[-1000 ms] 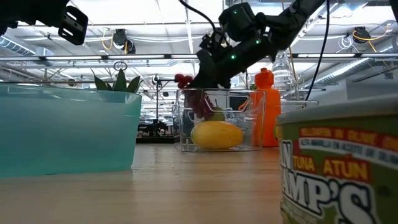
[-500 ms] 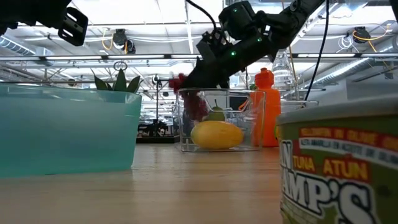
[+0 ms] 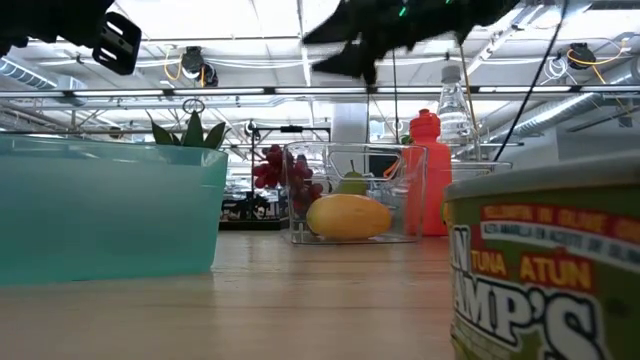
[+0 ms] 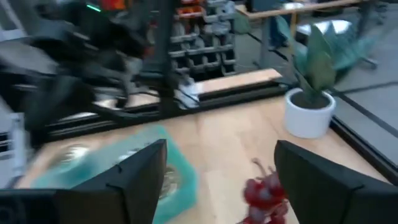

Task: Pick & Place Food Item
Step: Put the red grapes into the bottom transparent bin

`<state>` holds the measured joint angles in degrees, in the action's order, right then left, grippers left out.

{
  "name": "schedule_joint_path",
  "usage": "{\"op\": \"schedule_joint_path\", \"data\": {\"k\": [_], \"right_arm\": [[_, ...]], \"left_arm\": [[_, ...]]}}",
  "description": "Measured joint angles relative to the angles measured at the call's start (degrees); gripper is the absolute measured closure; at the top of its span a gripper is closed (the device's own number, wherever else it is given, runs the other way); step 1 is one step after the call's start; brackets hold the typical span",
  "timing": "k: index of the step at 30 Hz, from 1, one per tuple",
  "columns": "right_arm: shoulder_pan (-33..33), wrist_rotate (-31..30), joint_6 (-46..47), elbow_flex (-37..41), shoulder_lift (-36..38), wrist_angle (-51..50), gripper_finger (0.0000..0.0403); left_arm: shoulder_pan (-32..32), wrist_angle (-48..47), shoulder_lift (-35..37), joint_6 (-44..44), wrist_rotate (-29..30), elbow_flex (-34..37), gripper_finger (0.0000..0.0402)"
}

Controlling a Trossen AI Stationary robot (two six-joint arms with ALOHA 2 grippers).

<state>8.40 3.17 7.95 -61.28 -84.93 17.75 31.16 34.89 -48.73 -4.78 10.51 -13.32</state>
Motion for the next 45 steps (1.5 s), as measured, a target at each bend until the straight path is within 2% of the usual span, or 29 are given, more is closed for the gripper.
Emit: {"op": "schedule_joint_path", "data": {"k": [4,8,12,15,19,27,31,37,42,45], "right_arm": [[-4.31,-0.75,-1.87,0.00,10.62,-8.40,0.0161],[-10.25,-10.49,-5.91,-0.07,17.63,-16.50,0.0220],[-11.78,-18.38,-7.17,-0.04,15.84,-20.43,0.0276],[-10.61,-19.43,-8.10,-0.04,10.06,-18.11,0.0291],[-7.60,-14.80,-9.05,-0.19,0.84,-14.36,0.0260],[-0.22,-6.38,-2.07,-6.61,-11.63,-11.79,0.0095],[1.27,-6.37,-2.48,-9.55,-15.69,-11.65,0.0043],[2.34,-6.57,-2.86,-11.52,-20.19,-10.10,0.0033],[2.52,-13.19,-4.45,-11.65,-21.92,-9.03,0.0043],[2.53,-14.16,-5.70,-11.58,-22.81,-8.71,0.0051]], "left_arm": [[0.00,-0.85,0.00,0.11,0.00,0.00,0.0350],[-0.13,-0.89,0.00,0.55,0.45,0.00,0.0350],[-1.23,-0.89,0.00,0.56,3.29,0.00,0.0350],[-2.67,-0.87,0.00,0.55,3.60,0.00,0.0350],[-4.32,-0.87,0.01,-0.11,2.74,-0.01,0.0350],[-5.27,-1.76,0.02,-0.48,-0.47,-0.02,0.0350],[-5.27,-3.32,0.01,-0.48,-0.47,-0.02,0.0350],[-5.27,-3.51,0.01,-0.28,-0.47,-0.02,0.0350],[-5.27,-3.72,0.02,-0.28,-0.51,-0.04,0.0350],[-5.27,-3.91,0.02,-0.25,-0.53,-0.04,0.0350]]}}
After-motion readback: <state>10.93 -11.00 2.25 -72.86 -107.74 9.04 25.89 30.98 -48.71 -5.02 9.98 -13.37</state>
